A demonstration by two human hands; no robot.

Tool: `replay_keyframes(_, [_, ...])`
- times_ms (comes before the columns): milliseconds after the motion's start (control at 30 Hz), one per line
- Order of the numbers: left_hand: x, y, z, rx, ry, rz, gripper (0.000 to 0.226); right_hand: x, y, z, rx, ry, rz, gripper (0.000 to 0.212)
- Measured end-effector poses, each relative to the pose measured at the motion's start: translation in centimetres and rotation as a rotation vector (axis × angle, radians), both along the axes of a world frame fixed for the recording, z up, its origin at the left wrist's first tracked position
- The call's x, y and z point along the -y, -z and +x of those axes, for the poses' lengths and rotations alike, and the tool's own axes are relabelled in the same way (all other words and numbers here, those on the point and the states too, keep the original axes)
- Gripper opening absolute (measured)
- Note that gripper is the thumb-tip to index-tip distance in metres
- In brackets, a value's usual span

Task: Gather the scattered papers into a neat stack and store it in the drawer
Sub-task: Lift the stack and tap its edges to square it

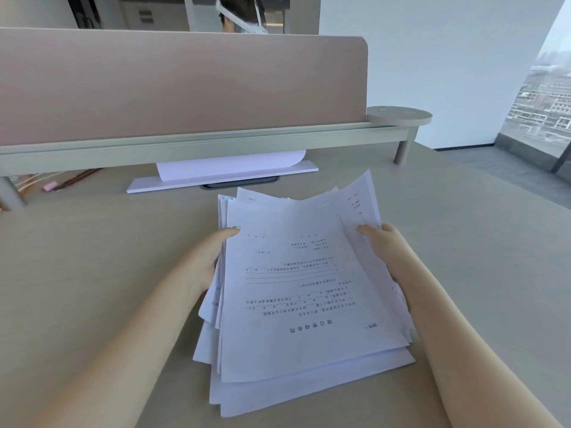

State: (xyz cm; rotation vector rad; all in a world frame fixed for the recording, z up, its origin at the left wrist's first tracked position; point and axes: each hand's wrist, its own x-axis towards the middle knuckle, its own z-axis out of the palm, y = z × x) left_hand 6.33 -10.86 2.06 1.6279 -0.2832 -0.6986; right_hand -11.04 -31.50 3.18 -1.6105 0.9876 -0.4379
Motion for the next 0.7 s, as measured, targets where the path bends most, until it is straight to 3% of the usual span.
replay_keyframes(100, [-1.1,-0.2,0.3,-0.025,-0.002,-0.043,0.032,0.2,0.4,0.5,-0.038,-0.042,-0.002,0.03])
replay_keyframes(200, [-2.0,-0.4,0.3,-0.042,0.021,0.011,0.036,0.4,0.5,1.0,-0.094,-0.063,-0.01,0.031])
replay_keyframes(367, [-3.5,-0.6,0.7,-0.027,0.014,-0.017,0.024,1.0,0.6,1.1,-0.215,-0.103,-0.039,0.033])
replay_keyframes(533, [-4.0,-1.0,-0.2,-0.094,-0.032,-0.105,0.011,0.9,0.6,1.1,0.009,-0.063,0.171,0.043])
replay_keyframes(600, [-4.2,-1.1,-0.4,-0.118,-0.035,-0.106,0.019,1.0,1.0,1.0,0.103,-0.097,0.285,0.05])
replay_keyframes(700, [-4.5,-1.2,-0.5,-0.02,0.033,0.024,0.036,0.4,1.2,0.8,0.092,-0.175,0.237,0.042])
